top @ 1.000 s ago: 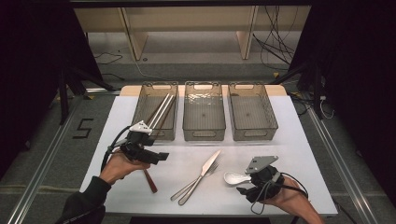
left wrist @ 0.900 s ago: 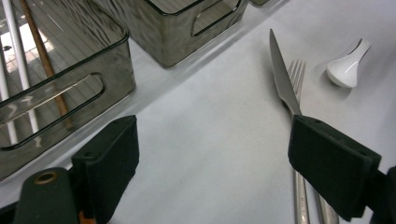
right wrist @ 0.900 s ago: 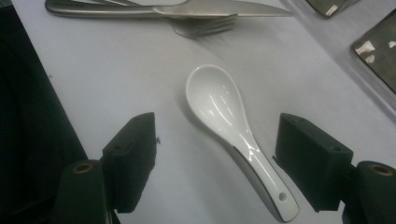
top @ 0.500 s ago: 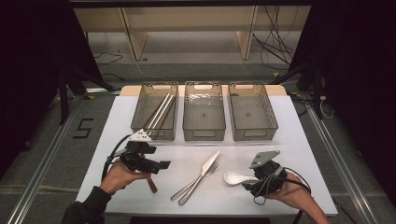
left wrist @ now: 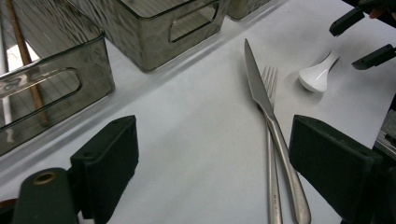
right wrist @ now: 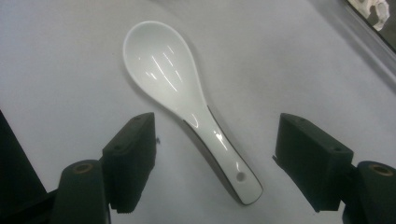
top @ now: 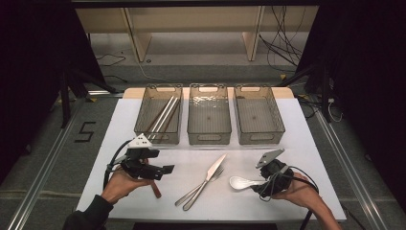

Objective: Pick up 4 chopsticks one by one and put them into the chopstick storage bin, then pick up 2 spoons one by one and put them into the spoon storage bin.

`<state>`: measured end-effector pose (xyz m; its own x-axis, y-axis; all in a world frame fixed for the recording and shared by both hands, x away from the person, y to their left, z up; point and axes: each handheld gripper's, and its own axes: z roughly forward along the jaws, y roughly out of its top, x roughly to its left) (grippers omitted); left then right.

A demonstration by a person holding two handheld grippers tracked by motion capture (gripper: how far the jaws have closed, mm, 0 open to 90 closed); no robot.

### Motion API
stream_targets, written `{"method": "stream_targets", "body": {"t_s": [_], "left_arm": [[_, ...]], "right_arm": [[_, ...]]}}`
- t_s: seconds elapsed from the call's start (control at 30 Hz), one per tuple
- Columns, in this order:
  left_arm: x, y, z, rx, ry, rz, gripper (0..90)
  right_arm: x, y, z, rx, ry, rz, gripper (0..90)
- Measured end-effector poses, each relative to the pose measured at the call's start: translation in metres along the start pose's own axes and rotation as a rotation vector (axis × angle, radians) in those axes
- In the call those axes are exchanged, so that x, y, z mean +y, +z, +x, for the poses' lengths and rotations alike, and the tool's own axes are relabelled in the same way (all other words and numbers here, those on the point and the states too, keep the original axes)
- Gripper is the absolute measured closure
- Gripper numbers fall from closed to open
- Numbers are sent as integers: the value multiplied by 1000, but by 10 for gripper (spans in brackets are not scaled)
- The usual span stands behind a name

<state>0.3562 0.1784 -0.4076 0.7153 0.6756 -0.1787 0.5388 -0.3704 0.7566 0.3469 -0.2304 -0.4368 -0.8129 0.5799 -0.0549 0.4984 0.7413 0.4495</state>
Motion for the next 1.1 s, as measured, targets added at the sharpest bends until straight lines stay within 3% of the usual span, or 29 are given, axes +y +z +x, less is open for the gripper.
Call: {"method": "stream_targets", "body": {"t_s": [0.23, 0.47, 0.6, 1.1], "left_arm": [[-1, -1, -2, 5, 1, -19, 154], [-2, 1, -2, 11, 11, -4, 154], [-3, 1, -3, 11, 15, 6, 155], [-2, 3, -3, -4, 23, 6, 155]], "right_arm": [[4, 12, 0, 27, -33, 75, 329], [5, 22, -4, 61, -35, 138, 415], [6, 27, -3, 58, -43, 186, 459], [10, 26, 5, 70, -120, 221, 730]]}}
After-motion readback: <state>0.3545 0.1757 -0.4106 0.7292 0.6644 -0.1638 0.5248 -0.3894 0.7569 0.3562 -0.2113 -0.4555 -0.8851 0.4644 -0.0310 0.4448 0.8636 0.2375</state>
